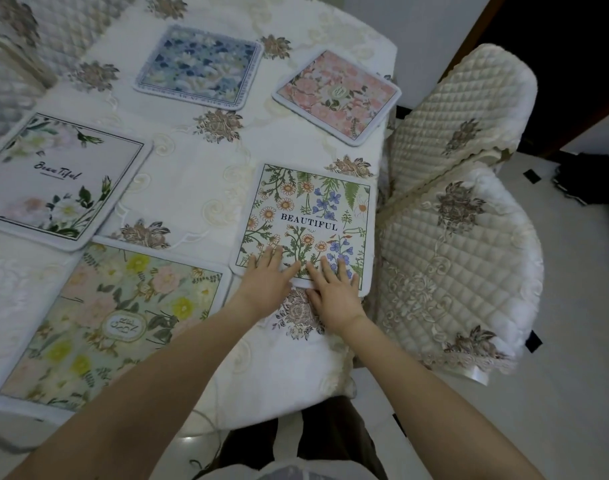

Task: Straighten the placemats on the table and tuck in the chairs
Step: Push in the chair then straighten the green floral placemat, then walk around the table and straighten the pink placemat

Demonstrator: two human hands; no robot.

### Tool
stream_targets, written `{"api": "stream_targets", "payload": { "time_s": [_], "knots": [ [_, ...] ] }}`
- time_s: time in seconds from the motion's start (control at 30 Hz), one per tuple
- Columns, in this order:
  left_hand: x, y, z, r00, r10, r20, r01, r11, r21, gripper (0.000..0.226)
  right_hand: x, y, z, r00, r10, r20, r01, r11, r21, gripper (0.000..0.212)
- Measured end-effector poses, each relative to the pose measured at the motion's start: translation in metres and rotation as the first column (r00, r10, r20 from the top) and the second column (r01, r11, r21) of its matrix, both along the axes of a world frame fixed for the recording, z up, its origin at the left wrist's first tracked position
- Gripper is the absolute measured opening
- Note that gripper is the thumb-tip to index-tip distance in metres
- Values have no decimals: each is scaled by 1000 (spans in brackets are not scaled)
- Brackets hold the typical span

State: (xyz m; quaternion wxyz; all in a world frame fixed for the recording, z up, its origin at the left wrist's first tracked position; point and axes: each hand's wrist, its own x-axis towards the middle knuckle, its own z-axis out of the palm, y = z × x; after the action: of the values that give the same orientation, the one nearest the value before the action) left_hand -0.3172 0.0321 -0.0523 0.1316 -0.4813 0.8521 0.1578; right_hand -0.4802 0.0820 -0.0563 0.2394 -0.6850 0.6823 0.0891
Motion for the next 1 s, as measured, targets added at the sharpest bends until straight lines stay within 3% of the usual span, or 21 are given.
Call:
{"api": "stream_targets", "payload": {
  "time_s": [0.1, 0.27, 0.53, 0.77, 1.0],
  "knots": [
    [0, -3, 14, 996, 30, -84, -28, 999, 18, 47, -3, -1, 17, 999, -15, 48, 16, 1000, -25, 50],
    [-8, -5, 64, 958, 44, -283, -73, 993, -92, 48, -11, 8, 60, 985, -130, 117, 156, 956, -250, 48],
    [-42, 20, 166, 813, -177, -554, -42, 932, -360, 41, -48, 73, 151, 936, -296, 189, 351, 772, -530, 47],
    [-101, 79, 203, 726, -387, -569, 107, 880, -463, 42, -108, 163, 190, 853, -479, 207, 484, 577, -658, 43],
    [-189, 165, 173, 772, -458, -440, 290, 870, -398, 47, -191, 268, 161, 745, -626, 232, 606, 489, -627, 44]
  ]
}}
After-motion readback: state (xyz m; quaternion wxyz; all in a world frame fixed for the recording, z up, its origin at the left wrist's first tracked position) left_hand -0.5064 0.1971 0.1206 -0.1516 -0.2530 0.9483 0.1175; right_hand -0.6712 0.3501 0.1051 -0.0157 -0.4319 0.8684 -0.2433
